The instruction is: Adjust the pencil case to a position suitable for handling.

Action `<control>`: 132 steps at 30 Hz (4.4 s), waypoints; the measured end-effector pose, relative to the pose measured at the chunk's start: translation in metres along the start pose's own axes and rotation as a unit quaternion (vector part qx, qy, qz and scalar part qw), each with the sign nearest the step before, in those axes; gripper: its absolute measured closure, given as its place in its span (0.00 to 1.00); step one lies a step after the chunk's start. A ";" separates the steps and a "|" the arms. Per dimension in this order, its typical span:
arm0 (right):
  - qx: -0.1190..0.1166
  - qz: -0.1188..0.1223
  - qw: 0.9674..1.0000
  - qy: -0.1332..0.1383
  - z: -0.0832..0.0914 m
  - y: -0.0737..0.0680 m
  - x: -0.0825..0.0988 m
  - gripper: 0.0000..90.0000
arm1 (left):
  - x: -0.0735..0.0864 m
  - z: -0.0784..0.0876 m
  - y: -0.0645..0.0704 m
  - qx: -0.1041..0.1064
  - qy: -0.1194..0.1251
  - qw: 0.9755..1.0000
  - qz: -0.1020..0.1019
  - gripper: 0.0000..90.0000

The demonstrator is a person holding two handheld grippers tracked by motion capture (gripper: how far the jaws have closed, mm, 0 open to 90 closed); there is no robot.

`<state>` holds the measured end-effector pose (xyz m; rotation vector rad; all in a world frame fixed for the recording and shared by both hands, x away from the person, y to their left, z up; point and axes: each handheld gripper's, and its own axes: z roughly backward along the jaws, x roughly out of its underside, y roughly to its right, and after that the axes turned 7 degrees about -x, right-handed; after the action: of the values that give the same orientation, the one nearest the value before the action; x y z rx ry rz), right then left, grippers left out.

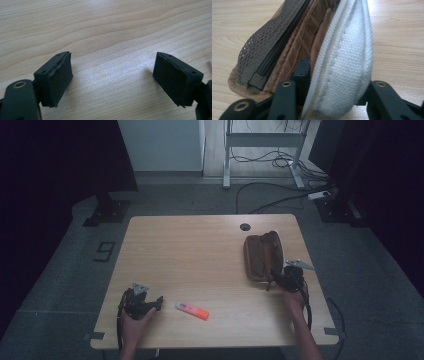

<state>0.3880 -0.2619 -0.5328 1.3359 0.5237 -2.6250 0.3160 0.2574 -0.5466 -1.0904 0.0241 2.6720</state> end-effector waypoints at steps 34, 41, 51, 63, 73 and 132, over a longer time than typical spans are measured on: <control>-0.023 -0.048 0.998 0.037 0.013 0.018 -0.001 0.92 | 0.000 0.000 0.000 0.000 0.000 1.000 0.000 0.17; -0.033 -0.052 0.997 0.053 0.019 0.018 -0.002 0.92 | 0.000 0.000 0.000 0.000 0.000 1.000 0.000 0.17; -0.047 -0.056 0.995 0.064 0.022 0.020 -0.003 0.92 | 0.000 0.000 0.000 0.000 0.000 1.000 0.000 0.17; -0.072 -0.047 0.994 0.071 0.027 0.018 -0.005 0.92 | 0.000 0.000 0.000 0.000 0.000 1.000 0.000 0.17; -0.094 -0.025 0.992 0.077 0.031 0.013 -0.008 0.92 | 0.000 0.000 0.000 0.000 0.000 1.000 0.000 0.17; -0.232 0.072 0.968 0.058 0.017 -0.040 -0.006 0.91 | 0.000 0.000 0.000 0.000 0.000 1.000 0.000 0.17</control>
<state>0.3674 -0.2314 -0.5088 1.3136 0.9474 -2.1350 0.3161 0.2574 -0.5467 -1.0909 0.0240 2.6717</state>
